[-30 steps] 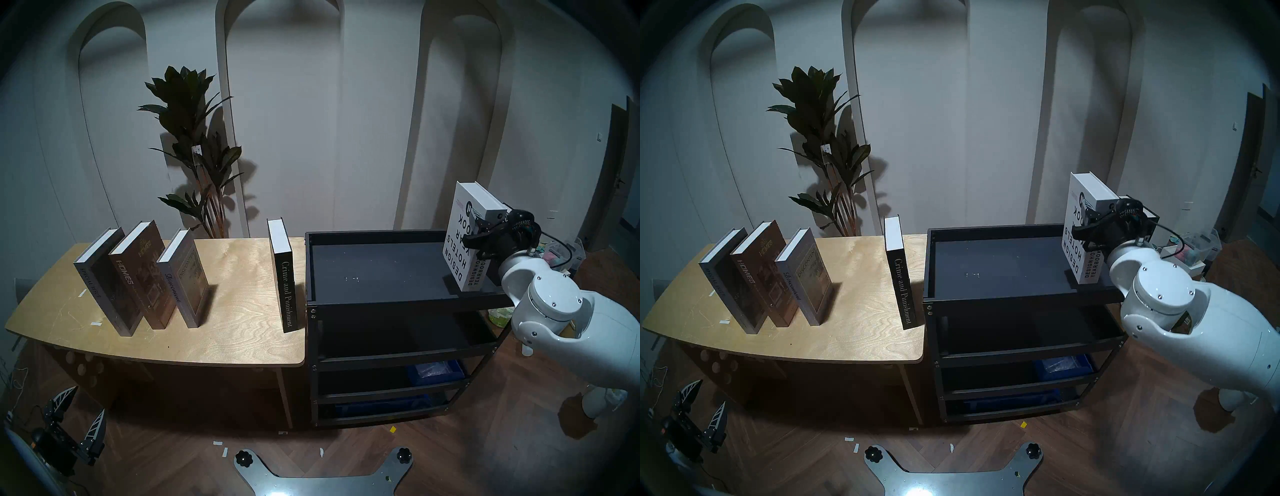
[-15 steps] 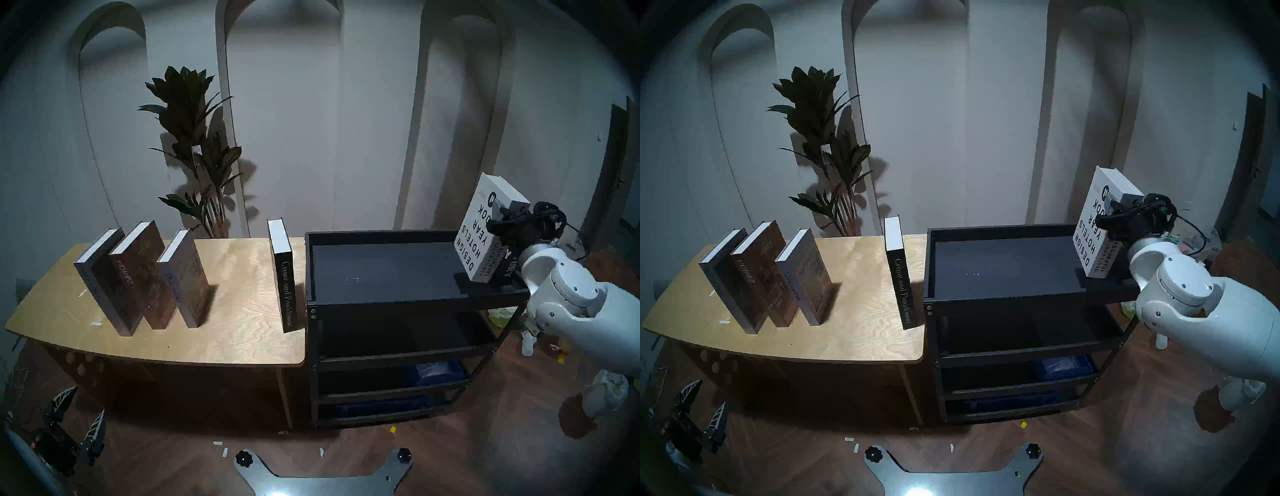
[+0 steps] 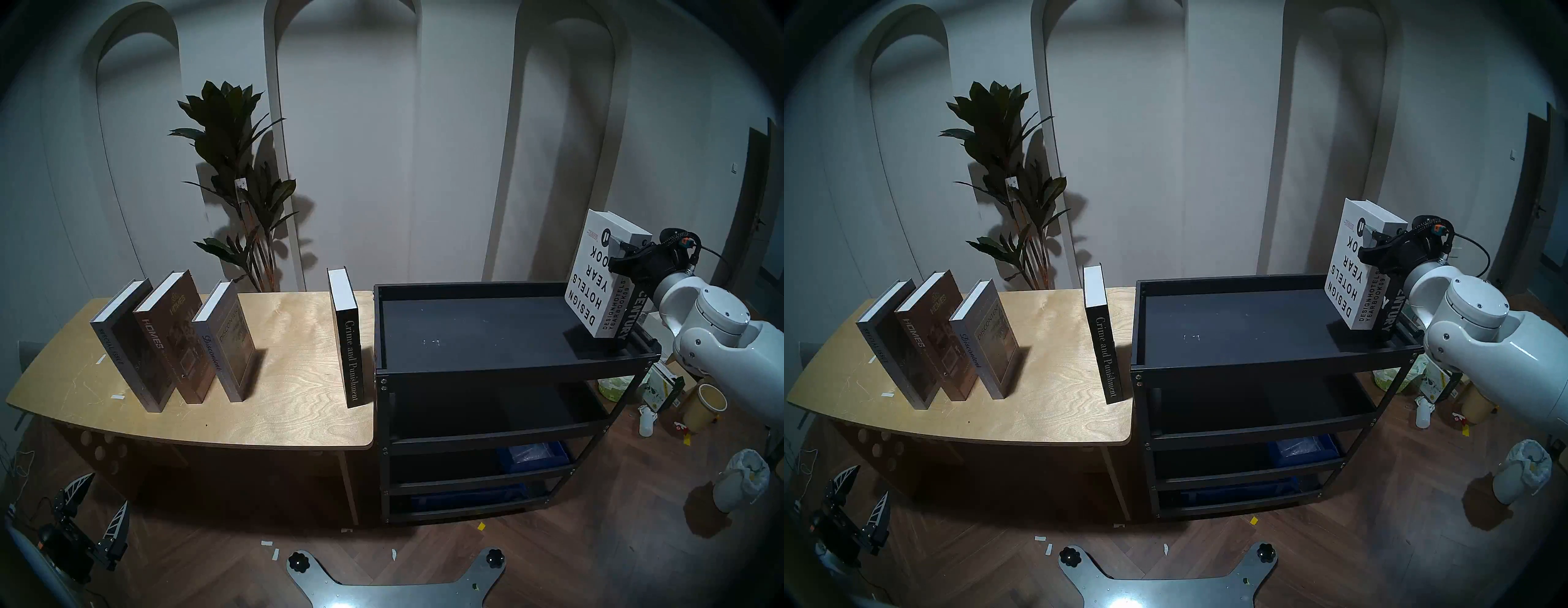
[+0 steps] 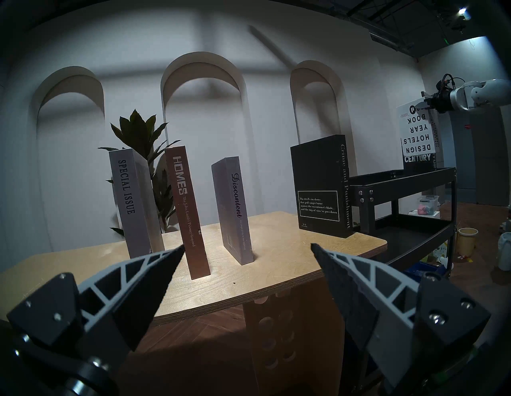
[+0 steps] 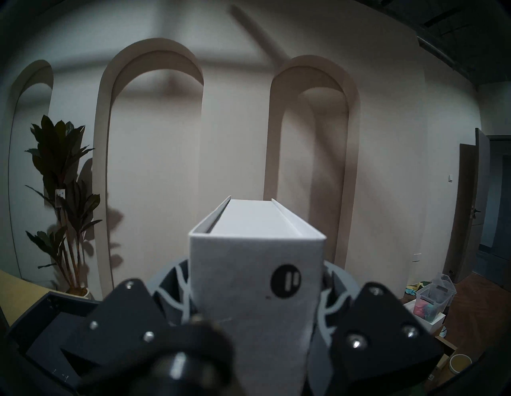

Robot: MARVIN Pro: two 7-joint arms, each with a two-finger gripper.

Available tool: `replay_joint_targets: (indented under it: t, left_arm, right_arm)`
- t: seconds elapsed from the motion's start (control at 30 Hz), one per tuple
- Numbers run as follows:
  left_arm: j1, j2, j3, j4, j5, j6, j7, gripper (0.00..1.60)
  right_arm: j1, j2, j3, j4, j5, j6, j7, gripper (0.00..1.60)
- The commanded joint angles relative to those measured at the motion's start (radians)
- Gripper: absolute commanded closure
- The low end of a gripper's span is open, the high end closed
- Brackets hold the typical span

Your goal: Move the books from the display table onto the shelf, standing them upright with spines facing out and tallest at one end

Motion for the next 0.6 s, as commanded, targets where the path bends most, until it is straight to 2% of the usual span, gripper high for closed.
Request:
replay_joint_targets:
  t: [0.0, 0.07, 0.13, 0.27, 0.57]
  left_arm:
    - [0.01, 0.012, 0.0, -0.005, -0.013, -0.009, -0.045, 0.0]
    - [0.011, 0.014, 0.001, -0.005, -0.015, -0.01, -0.045, 0.0]
    - [0.012, 0.016, 0.003, -0.004, -0.019, -0.012, -0.047, 0.0]
    - [0.015, 0.021, 0.006, -0.002, -0.028, -0.017, -0.051, 0.0]
    - [0.023, 0.032, 0.016, 0.0, -0.04, -0.028, -0.047, 0.0]
  right_arm:
    - [0.032, 0.021, 0.048, 0.063, 0.017, 0.033, 0.123, 1.6]
    - [0.033, 0.021, 0.053, 0.071, 0.022, 0.039, 0.144, 1.6]
    - [0.028, 0.023, 0.061, 0.097, 0.019, 0.033, 0.207, 1.6]
    - [0.003, 0.024, 0.067, 0.125, 0.006, -0.002, 0.236, 1.6]
    - [-0.082, 0.027, 0.094, 0.173, 0.007, -0.091, 0.244, 1.6]
